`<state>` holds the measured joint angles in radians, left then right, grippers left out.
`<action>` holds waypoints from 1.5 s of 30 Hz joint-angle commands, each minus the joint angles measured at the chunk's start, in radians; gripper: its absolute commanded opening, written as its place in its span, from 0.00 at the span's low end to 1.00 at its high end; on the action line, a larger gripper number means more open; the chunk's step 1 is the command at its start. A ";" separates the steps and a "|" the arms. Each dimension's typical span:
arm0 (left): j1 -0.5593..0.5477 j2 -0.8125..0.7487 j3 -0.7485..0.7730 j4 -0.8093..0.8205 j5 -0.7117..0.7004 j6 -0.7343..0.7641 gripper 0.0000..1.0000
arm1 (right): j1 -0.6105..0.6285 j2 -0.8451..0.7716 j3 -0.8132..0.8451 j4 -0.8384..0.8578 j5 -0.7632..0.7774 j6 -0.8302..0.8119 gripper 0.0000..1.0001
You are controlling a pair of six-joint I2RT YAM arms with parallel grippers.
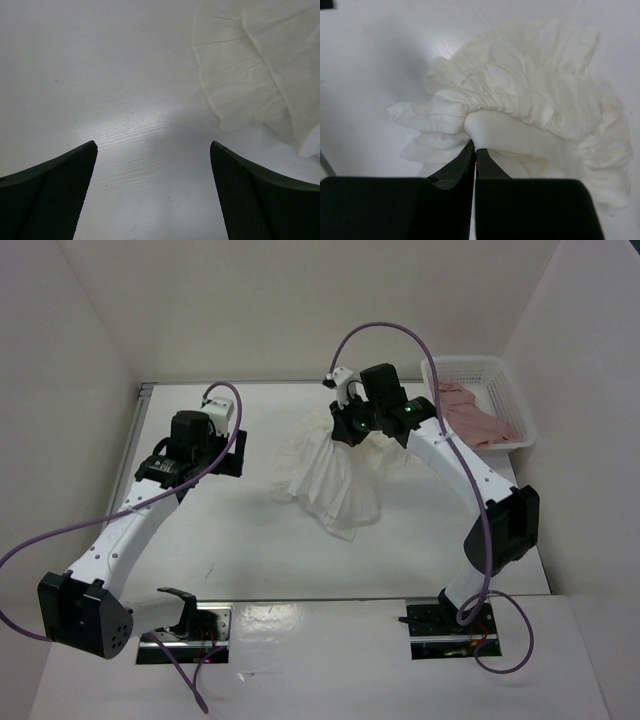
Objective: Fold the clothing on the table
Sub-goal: Flatten the skirt out
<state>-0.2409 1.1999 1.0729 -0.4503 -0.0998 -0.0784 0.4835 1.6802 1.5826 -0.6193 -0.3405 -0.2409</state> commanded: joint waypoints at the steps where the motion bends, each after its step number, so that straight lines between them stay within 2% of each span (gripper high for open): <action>1: 0.005 -0.023 -0.008 0.022 0.005 0.012 0.99 | 0.050 -0.036 0.057 -0.045 -0.107 0.008 0.00; 5: 0.005 -0.014 -0.008 0.022 0.014 0.012 0.99 | 0.090 0.027 0.089 -0.079 -0.160 -0.014 0.00; 7: 0.005 -0.014 -0.008 0.022 0.014 0.022 0.99 | 0.127 0.074 0.100 -0.079 -0.169 -0.014 0.08; 8: 0.005 -0.014 -0.008 0.022 0.014 0.022 0.99 | 0.144 0.091 0.109 -0.079 -0.169 -0.014 0.19; 9: 0.005 -0.014 -0.008 0.022 0.023 0.022 0.99 | 0.158 0.125 0.126 -0.079 -0.169 -0.014 0.54; 10: 0.005 -0.014 -0.008 0.022 0.023 0.022 0.99 | 0.185 0.142 0.135 -0.088 -0.181 -0.014 0.66; 12: 0.005 -0.005 -0.008 0.022 0.023 0.022 0.99 | 0.198 0.186 0.174 -0.098 -0.181 -0.014 0.76; 15: 0.005 -0.005 -0.008 0.022 0.032 0.031 0.99 | 0.211 0.225 0.243 -0.132 -0.206 -0.014 0.77; 17: 0.005 -0.005 -0.008 0.022 0.043 0.031 0.99 | 0.211 0.207 0.243 -0.120 -0.114 -0.014 0.77; 20: 0.005 -0.005 -0.008 0.022 0.072 0.040 0.99 | 0.211 0.109 0.121 -0.057 0.033 -0.005 0.77; 21: 0.005 -0.014 -0.008 0.022 0.089 0.040 0.99 | 0.211 0.078 0.082 -0.015 0.141 -0.005 0.76; 23: 0.005 -0.014 -0.008 0.022 0.107 0.049 0.99 | 0.201 -0.014 -0.028 0.036 0.262 -0.015 0.73; 25: 0.005 -0.014 -0.017 0.022 0.130 0.049 0.99 | 0.172 -0.089 -0.114 0.047 0.290 -0.015 0.70; 29: 0.005 -0.014 -0.018 0.004 0.210 0.072 0.99 | 0.090 -0.146 -0.208 0.056 0.343 -0.038 0.70; 36: 0.005 0.053 -0.008 -0.068 0.344 0.141 0.99 | 0.090 -0.146 -0.358 0.070 0.429 -0.051 0.67; 38: -0.023 0.075 -0.008 -0.068 0.330 0.150 0.99 | 0.081 -0.146 -0.372 0.084 0.429 -0.051 0.67; 40: -0.085 0.098 -0.008 -0.059 0.243 0.173 0.99 | 0.081 -0.155 -0.381 0.084 0.429 -0.041 0.67; 42: -0.197 0.098 -0.039 -0.038 0.125 0.198 0.99 | 0.081 -0.166 -0.381 0.084 0.429 -0.041 0.67; 45: -0.302 0.087 -0.071 0.016 0.055 0.238 0.99 | 0.072 -0.194 -0.392 0.095 0.417 -0.041 0.67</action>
<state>-0.4721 1.3014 1.0252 -0.4850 0.0483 0.0944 0.5617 1.5429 1.2003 -0.5793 0.0708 -0.2813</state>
